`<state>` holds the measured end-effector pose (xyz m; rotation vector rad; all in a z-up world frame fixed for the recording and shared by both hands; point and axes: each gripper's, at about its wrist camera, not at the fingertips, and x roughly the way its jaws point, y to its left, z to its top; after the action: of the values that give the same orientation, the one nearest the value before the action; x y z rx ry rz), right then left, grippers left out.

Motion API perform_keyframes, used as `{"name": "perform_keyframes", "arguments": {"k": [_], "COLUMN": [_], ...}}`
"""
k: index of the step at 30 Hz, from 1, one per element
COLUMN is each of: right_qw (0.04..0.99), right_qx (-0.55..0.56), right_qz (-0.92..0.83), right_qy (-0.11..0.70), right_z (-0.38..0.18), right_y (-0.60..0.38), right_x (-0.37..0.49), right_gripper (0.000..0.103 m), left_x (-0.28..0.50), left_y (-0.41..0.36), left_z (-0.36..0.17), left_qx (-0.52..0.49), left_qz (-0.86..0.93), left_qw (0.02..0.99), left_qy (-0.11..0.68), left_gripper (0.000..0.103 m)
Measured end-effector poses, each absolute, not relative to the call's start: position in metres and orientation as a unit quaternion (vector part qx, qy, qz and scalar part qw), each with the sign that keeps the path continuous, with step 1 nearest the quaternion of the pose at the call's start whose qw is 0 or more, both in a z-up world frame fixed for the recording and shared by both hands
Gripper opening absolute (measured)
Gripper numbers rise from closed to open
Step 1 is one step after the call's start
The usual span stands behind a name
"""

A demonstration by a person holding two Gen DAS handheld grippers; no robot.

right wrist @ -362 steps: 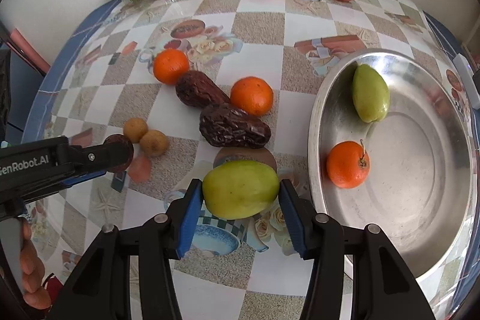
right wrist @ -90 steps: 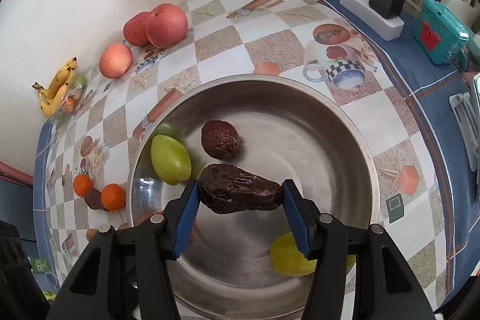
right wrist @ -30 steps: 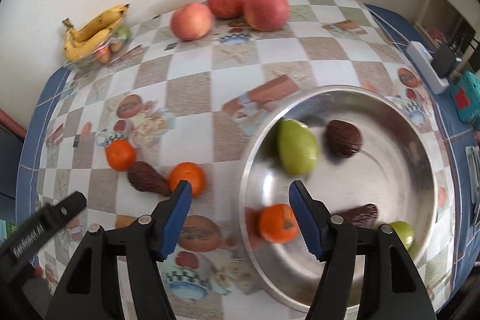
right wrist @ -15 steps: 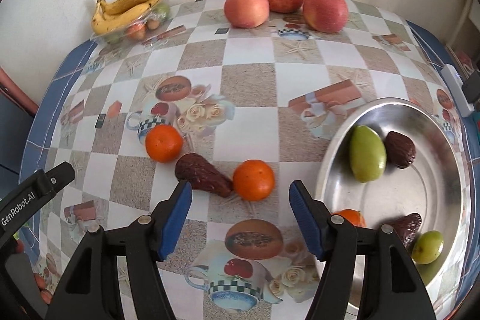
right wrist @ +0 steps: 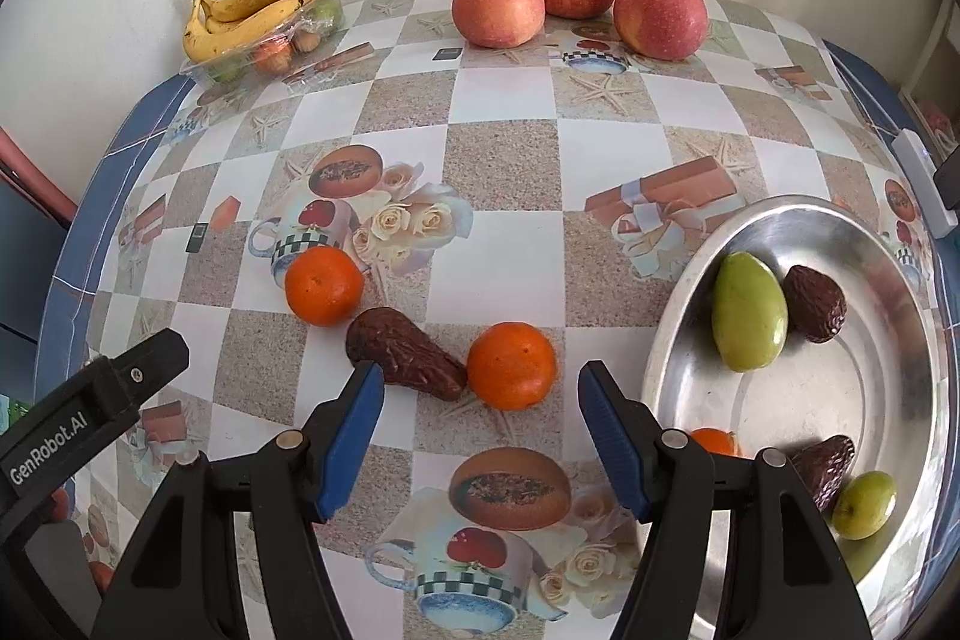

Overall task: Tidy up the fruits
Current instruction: 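Move the right tool to the orange while the left tool approaches another small brown fruit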

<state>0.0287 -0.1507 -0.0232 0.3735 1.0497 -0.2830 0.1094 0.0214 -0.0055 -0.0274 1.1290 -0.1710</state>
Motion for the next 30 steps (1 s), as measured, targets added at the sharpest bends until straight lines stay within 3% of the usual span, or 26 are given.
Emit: {"name": "perform_keyframes", "arguments": {"k": [9,18,25,30], "right_qw": [0.844,0.842,0.843,0.839], "right_qx": [0.193,0.205,0.208,0.208], "right_qz": [-0.129,-0.128,-0.124,-0.126], "right_qy": [0.483,0.482,0.48,0.486], "right_z": [-0.021,-0.023,-0.026,-0.038], "right_y": [-0.164,-0.175,-0.174,-0.174], "right_x": [0.023,0.018,0.02,0.024], "right_gripper": [0.069,0.069,0.067,0.056], "left_x": [0.097,0.096,0.092,0.09], "left_y": [-0.007,0.006,0.001,0.007], "left_z": [0.0,-0.008,-0.033,-0.049], "left_qx": [0.006,-0.042,-0.058,-0.115], "left_qz": [-0.15,-0.121,-0.135,-0.143], "left_qw": [0.835,0.821,0.778,0.74], "left_qy": [0.529,0.556,0.611,0.647], "left_gripper": [0.103,0.101,0.08,0.071]}}
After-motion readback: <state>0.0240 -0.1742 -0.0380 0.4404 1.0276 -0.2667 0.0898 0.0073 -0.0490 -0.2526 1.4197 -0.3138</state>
